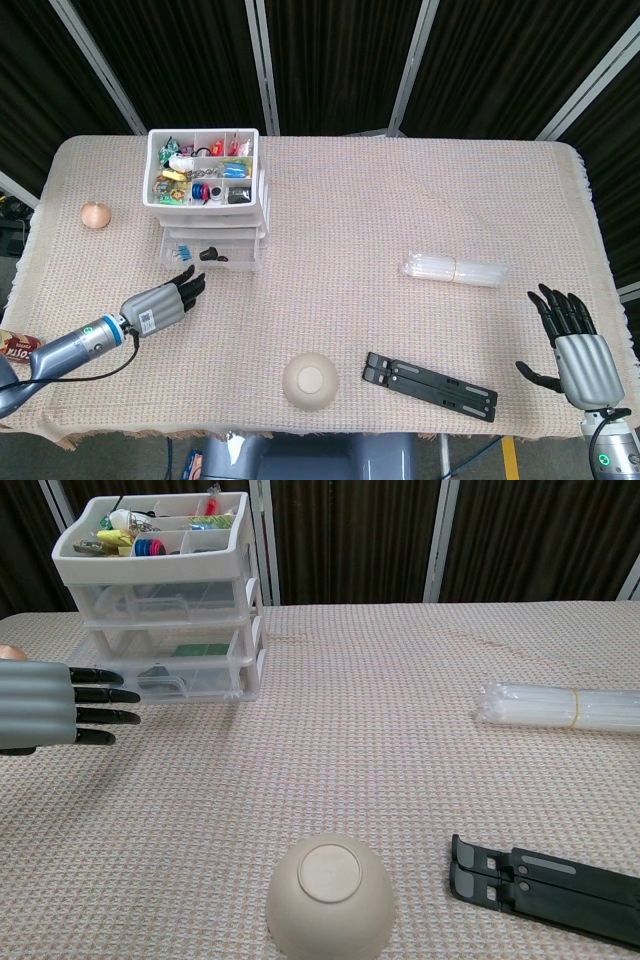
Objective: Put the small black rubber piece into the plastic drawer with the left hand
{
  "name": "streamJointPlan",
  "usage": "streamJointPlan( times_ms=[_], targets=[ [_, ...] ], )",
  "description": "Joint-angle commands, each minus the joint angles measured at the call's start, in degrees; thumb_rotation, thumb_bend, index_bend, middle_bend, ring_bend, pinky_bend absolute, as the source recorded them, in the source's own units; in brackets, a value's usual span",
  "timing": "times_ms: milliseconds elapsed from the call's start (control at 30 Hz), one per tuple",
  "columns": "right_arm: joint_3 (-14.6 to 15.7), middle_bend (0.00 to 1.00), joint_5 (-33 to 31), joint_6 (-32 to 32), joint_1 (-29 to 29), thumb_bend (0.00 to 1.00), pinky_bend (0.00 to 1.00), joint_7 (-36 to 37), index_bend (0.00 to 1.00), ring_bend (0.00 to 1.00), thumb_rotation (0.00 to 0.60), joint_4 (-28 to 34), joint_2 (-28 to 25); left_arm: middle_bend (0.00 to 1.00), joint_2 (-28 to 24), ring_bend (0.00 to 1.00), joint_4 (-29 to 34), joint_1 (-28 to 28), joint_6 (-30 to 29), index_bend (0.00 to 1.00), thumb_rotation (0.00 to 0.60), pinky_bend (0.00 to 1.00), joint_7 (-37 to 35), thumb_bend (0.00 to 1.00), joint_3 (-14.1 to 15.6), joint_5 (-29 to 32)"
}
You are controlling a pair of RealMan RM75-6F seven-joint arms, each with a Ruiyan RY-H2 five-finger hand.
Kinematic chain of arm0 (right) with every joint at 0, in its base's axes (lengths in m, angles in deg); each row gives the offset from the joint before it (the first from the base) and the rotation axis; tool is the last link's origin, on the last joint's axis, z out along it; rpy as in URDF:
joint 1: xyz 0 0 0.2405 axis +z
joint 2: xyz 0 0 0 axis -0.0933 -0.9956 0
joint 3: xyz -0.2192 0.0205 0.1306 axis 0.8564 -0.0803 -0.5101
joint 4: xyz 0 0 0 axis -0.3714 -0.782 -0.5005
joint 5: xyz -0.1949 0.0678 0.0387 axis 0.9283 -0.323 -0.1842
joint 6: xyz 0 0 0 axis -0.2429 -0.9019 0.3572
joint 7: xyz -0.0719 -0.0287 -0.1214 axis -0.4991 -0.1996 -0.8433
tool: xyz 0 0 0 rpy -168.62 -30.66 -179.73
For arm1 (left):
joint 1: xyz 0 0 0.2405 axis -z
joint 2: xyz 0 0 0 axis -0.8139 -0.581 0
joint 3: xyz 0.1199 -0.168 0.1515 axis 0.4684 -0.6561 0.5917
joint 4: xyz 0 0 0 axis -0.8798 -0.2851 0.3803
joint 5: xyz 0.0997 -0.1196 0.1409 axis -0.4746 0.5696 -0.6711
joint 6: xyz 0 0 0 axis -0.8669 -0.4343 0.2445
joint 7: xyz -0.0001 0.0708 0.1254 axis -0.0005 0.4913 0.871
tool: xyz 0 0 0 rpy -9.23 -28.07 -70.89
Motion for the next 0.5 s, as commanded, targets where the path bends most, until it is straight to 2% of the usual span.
streamJointPlan(
  times_ms=[33,500],
  targets=[
    [-0.02,0.0,-0.08,0.08,0.02,0.06,0.0,0.05,0.06,0.0,0.6,0.01,-0.01,0.08,0.55,0.01,-0.46,0.15,0.1,0.24,0.6,0.1,-0.1,0.32,-0.3,0.01],
    [0.02,0.0,-0.2,0.27,0.04,0.06,0.0,0.29,0.06,0.0,0.6,0.15,-0.14,0.08,4.17,0.01,-2.94,-0.16,1.73,0.24,0.6,0.1,0.52,0.32,-4.12,5.06]
  ],
)
